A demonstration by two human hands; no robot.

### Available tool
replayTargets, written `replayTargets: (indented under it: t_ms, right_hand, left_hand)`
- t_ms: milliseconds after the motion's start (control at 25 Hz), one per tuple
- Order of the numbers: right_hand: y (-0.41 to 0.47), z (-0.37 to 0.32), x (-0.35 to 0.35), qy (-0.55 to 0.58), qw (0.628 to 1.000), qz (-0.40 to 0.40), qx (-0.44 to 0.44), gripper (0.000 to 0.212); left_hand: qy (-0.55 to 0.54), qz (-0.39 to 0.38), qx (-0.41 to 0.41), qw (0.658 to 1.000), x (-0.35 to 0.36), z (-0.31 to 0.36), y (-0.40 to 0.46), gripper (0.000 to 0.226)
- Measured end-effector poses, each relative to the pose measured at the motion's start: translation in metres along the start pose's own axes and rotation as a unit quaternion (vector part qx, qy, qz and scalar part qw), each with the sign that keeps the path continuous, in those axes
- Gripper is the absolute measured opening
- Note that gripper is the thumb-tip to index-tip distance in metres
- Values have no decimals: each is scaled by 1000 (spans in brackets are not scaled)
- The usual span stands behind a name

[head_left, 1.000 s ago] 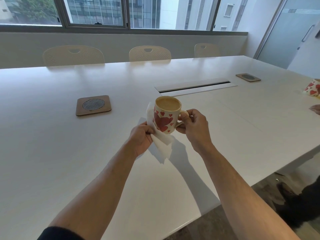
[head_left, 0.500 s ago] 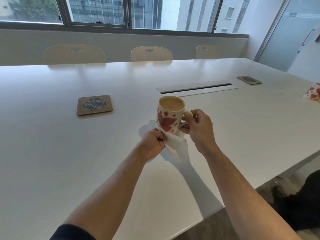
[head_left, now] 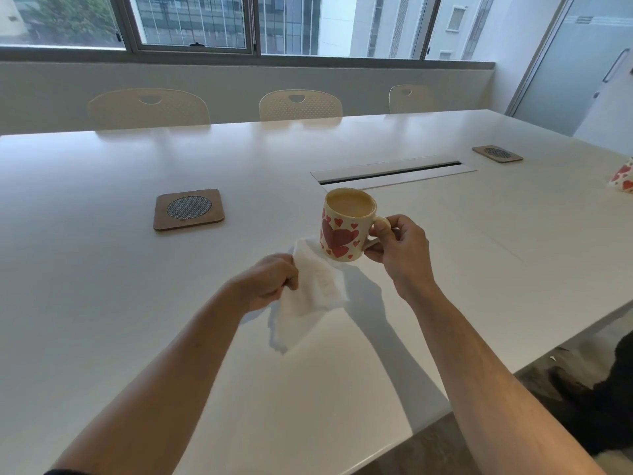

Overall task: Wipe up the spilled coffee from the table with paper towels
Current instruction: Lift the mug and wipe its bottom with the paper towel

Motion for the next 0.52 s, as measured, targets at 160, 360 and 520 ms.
replayTargets:
  t_ms: [160, 360, 520]
  right_hand:
    - [4, 5, -2, 3, 1000, 1, 3, 18]
    - [5, 10, -1, 4, 1000, -2, 3, 19]
    - [3, 12, -1, 7, 1000, -3, 3, 19]
  left_hand:
    - [134, 93, 72, 984, -48, 29, 5, 29]
    - [376, 240, 210, 870, -66, 49, 17, 50]
    - [476, 211, 223, 824, -51, 28, 46, 69]
Point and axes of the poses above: each hand's wrist, its own y-axis towards the middle knuckle, its own x-axis out of the palm, z = x × y, the point moved 7 cm from there along y, towards the middle knuckle, and after that the axes turned 13 degrees about -y, right-handed, at the moved point
